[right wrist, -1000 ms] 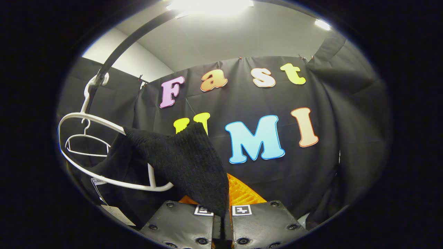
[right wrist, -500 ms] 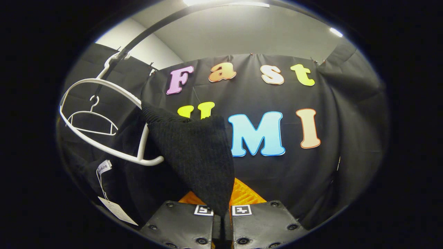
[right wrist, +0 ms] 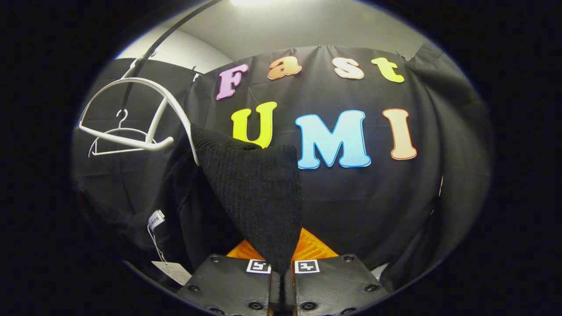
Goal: Grasp the clothes on the hanger with both hands and then place them into the laundry hamper below.
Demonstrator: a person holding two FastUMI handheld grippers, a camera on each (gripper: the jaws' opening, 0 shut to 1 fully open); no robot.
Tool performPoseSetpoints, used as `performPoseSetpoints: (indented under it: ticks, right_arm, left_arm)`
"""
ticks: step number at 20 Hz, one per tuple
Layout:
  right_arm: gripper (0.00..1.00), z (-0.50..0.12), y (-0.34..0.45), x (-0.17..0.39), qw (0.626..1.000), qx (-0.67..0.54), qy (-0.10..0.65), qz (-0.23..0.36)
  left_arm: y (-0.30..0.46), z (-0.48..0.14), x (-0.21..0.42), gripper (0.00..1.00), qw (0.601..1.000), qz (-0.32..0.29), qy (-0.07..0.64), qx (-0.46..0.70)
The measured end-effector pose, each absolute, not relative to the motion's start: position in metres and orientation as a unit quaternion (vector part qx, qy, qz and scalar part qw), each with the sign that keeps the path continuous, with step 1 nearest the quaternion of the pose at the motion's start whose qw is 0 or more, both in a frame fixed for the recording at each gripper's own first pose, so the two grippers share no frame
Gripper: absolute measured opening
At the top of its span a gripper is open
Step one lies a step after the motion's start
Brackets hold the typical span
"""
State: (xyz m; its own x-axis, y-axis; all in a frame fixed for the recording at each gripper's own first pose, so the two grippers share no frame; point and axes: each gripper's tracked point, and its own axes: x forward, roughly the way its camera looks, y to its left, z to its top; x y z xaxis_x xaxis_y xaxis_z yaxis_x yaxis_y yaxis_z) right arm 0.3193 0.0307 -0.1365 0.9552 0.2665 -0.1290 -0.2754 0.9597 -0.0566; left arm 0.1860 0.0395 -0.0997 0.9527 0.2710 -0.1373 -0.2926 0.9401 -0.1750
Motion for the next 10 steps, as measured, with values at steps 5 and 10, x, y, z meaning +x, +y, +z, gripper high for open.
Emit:
performPoseSetpoints:
  ticks: [5,10]
  right_arm:
    - [0.08,-0.144,0.020,0.284,0.985,-0.045,0.069,0.148]
    - [0.08,-0.150,0.018,0.236,0.983,-0.060,0.087,0.152]
  left_arm:
    - [0.004,-0.126,0.211,0.01,0.982,0.139,0.085,-0.100]
    - [0.007,-0.131,0.185,0.01,0.983,0.120,0.105,-0.090]
